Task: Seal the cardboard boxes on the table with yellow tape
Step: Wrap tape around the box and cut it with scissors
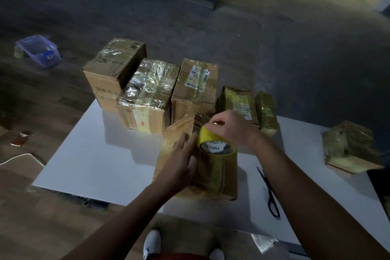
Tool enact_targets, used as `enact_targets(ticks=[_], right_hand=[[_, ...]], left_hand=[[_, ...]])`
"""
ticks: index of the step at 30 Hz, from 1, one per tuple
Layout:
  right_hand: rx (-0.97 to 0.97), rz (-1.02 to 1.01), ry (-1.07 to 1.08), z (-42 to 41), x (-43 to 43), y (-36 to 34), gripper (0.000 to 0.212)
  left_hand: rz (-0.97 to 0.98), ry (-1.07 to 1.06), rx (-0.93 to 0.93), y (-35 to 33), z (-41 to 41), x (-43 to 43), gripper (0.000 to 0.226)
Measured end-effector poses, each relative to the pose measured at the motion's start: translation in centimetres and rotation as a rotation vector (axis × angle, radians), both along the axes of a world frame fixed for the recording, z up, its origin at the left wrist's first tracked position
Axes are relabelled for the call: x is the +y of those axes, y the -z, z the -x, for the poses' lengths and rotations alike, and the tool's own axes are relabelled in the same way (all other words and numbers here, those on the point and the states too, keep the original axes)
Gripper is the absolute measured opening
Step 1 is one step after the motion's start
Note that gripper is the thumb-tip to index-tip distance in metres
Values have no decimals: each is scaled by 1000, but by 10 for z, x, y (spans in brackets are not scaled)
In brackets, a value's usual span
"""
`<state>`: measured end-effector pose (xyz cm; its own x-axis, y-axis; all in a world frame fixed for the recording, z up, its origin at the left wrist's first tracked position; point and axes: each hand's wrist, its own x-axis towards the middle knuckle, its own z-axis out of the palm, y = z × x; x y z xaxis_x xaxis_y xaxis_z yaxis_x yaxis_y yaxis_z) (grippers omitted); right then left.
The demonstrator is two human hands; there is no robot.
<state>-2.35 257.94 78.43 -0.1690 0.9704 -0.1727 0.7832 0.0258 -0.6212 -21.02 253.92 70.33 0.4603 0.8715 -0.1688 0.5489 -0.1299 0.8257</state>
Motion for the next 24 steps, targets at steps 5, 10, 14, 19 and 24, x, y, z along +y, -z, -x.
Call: enact_targets(ticks=[5, 10, 14, 19, 24], right_hand=[[-29, 158, -92, -2, -4, 8, 22], [66, 70, -14, -11, -17, 29, 15], [176, 90, 69, -23, -20, 35, 21], [136, 85, 198, -25, -29, 51, 53], [5, -29, 99, -27, -25, 40, 40]], left_hand=[[137, -61, -58, 28, 1, -20, 58], [12, -118, -116, 25, -15, -28, 50], [-135, -59, -14, 35, -32, -28, 71], [-222, 92, 406, 46, -28, -19, 77], [-299, 135, 615, 40, -33, -18, 72]])
